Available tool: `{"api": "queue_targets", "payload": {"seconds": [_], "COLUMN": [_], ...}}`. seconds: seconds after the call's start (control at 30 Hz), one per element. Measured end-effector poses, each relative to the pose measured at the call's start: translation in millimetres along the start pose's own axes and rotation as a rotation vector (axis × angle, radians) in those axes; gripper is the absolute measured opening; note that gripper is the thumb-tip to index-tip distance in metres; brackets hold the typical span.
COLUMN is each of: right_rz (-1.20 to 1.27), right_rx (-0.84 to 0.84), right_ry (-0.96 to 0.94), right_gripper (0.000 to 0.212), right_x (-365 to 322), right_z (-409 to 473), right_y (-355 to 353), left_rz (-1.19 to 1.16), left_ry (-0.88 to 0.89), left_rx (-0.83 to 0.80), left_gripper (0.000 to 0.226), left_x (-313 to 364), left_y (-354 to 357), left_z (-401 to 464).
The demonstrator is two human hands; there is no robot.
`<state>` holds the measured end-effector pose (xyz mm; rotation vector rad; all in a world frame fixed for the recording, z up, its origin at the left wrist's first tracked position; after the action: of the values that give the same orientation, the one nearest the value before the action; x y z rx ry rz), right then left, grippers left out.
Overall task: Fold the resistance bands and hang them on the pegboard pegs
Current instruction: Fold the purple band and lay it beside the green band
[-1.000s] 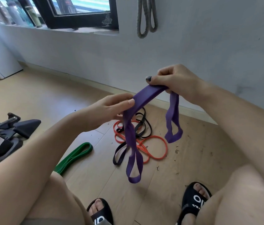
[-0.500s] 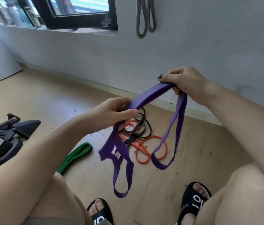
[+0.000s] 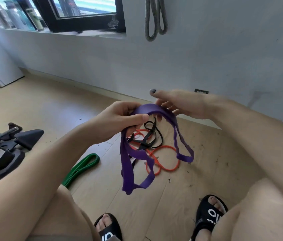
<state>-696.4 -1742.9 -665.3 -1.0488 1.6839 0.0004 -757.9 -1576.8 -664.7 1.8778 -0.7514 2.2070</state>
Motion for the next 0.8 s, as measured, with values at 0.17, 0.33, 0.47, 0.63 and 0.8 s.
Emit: {"api": "queue_targets", "payload": {"seconds": [0.17, 0.33, 0.47, 0.63, 0.8], "right_rz": [-0.062, 0.053, 0.128, 0.113, -0.002], "right_rx": [0.026, 0.150, 0.215, 0.227, 0.200], "right_ry": [-0.114, -0.220, -0.239, -0.216, -0.141], "right_gripper": [0.038, 0.040, 0.043, 0.048, 0.042], "right_x": [-16.4, -28.2, -28.2, -22.4, -13.7], "right_z": [-4.3, -7.5, -10.7, -11.0, -10.6], "right_y": [12.3, 1.7, -10.6, -14.4, -15.1], "left_rz": [0.072, 0.106, 0.185, 0.261, 0.181], "left_ry": [-0.026, -0.090, -0.145, -0.104, -0.070], "left_rx": [0.052, 0.018, -0.032, 0.079, 0.078], "left_gripper": [0.030, 0.023, 0.017, 0.034, 0.025], "left_x": [-10.5, -21.4, -28.0, -25.0, -24.8], "left_y": [-3.6, -1.9, -3.0, -13.9, -12.1], "left_z": [2.4, 2.1, 1.5, 0.2, -3.3]}}
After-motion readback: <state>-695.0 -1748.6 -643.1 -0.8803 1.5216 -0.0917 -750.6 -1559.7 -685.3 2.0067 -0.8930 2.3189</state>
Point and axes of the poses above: each hand's wrist, its own z-axis towards the middle knuckle, its own y-axis out of the palm, x = y × z, the point moved 5 cm from there along z, towards the middle knuckle, and after that the axes turned 7 degrees about y, right-handed, at the moved point
